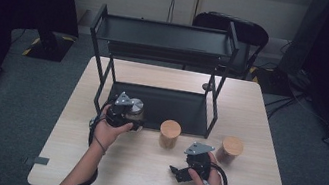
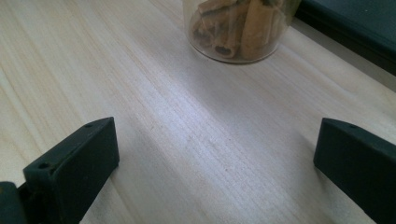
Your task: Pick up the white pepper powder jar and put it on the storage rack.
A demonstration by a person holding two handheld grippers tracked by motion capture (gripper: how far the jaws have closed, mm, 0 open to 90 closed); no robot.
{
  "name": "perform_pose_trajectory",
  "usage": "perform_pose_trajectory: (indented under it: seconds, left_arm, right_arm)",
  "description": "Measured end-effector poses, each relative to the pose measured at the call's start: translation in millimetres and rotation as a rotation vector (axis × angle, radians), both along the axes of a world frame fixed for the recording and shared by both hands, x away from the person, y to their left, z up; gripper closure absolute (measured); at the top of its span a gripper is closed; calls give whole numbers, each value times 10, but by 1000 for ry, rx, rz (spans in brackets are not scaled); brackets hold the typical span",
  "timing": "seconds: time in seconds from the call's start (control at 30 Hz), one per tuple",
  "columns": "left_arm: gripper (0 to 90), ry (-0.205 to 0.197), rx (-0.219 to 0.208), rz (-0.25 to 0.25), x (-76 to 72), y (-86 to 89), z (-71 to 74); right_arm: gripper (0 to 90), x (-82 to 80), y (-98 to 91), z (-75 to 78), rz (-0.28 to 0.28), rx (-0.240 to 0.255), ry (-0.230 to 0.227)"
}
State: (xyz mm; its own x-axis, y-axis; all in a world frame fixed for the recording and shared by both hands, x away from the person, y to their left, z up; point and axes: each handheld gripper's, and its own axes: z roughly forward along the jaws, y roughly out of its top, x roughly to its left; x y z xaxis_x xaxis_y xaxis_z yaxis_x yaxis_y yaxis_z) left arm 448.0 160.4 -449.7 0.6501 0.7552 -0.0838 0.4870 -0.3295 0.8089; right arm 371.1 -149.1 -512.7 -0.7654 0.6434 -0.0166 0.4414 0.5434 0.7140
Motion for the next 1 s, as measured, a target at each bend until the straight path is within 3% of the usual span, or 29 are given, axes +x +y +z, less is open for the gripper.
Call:
perform_pose_trajectory:
  seconds: [1.0]
  left_arm:
    - [310,4,35,95,294,115,-25]
  right_arm:
    - [0,0,0,0,0,0,0]
